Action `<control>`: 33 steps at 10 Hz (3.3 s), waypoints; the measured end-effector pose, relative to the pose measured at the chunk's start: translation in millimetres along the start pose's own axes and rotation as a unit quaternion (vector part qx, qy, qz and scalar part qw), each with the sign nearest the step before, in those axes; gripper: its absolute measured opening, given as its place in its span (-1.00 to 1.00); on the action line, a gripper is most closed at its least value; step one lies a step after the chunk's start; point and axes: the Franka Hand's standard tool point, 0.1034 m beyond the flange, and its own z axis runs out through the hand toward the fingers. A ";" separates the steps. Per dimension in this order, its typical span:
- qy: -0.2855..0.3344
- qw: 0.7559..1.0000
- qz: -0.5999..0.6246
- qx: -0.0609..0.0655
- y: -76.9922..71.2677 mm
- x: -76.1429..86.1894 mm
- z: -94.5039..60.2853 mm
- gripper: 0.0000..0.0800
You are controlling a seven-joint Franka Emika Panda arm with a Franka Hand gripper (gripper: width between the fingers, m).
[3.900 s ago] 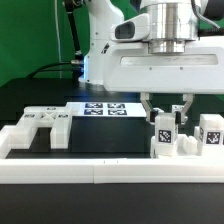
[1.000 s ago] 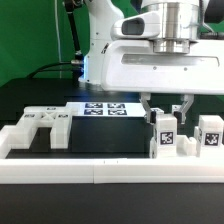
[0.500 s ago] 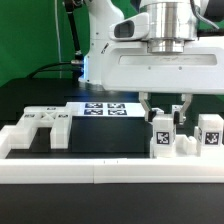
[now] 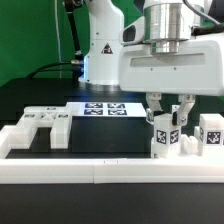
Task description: Assemble chair
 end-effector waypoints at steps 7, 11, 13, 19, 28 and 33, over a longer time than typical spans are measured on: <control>0.003 0.998 0.067 -0.004 0.4 -1.1 -0.8 0.20; -0.003 0.992 -0.124 -0.009 -1.3 -0.9 -2.4 0.60; -0.004 0.975 -0.223 -0.008 -1.7 -1.2 -2.4 0.62; -0.003 0.894 -0.449 -0.011 1.0 5.4 -1.9 0.62; -0.001 0.869 -0.494 -0.017 3.1 9.4 -1.3 -0.27; -0.022 0.940 -0.339 -0.037 13.1 4.3 -3.5 -0.27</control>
Offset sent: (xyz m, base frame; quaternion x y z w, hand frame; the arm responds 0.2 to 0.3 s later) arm -0.0026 -0.0026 -0.0064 -0.0260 0.0297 0.0937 0.9948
